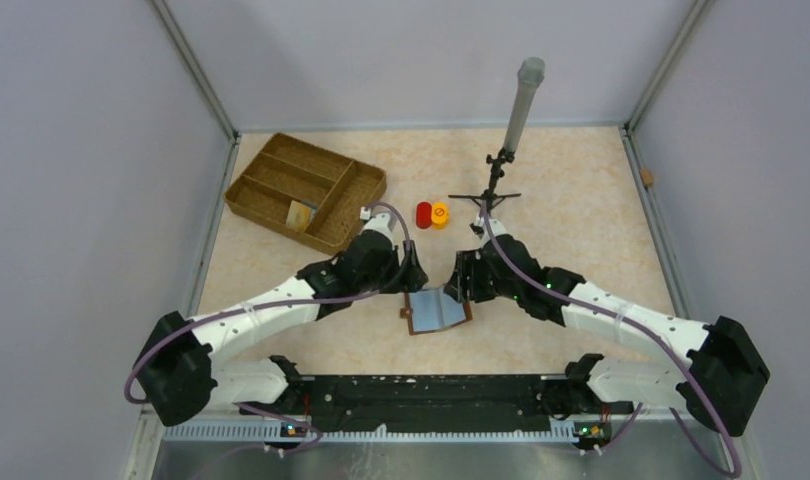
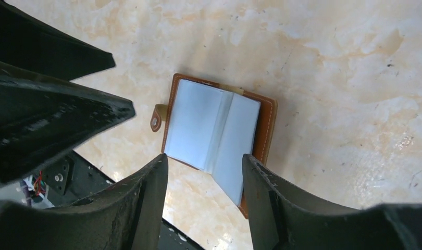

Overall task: Put the credit cards into the card holder
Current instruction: Turn over the card slot in the card holder, then pick up the credit card from the storage box.

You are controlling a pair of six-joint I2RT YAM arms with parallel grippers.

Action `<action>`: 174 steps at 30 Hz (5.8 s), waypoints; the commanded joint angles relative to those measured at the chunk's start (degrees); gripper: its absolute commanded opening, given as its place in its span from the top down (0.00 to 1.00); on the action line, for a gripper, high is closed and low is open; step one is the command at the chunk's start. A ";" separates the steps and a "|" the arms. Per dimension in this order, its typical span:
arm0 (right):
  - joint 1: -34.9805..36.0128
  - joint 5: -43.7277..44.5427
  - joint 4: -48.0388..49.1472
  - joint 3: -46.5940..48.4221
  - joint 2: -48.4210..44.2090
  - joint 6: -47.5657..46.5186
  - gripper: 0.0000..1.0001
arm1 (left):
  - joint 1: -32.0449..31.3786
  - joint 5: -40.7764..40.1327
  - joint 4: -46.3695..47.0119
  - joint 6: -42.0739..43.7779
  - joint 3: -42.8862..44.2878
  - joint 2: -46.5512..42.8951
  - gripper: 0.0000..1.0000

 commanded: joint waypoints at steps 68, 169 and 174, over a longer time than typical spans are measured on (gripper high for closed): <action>-2.30 -5.54 5.92 -4.90 -7.98 -6.31 0.30 | 45.66 -3.18 -11.68 15.26 34.33 29.40 0.54; -2.38 -7.59 5.80 -6.04 -9.43 -4.62 0.30 | 40.03 -8.66 -16.31 22.78 36.22 29.93 0.81; -2.42 -7.50 5.79 -6.04 -9.42 -4.60 0.30 | 40.03 -9.81 -17.15 22.10 35.82 28.53 0.82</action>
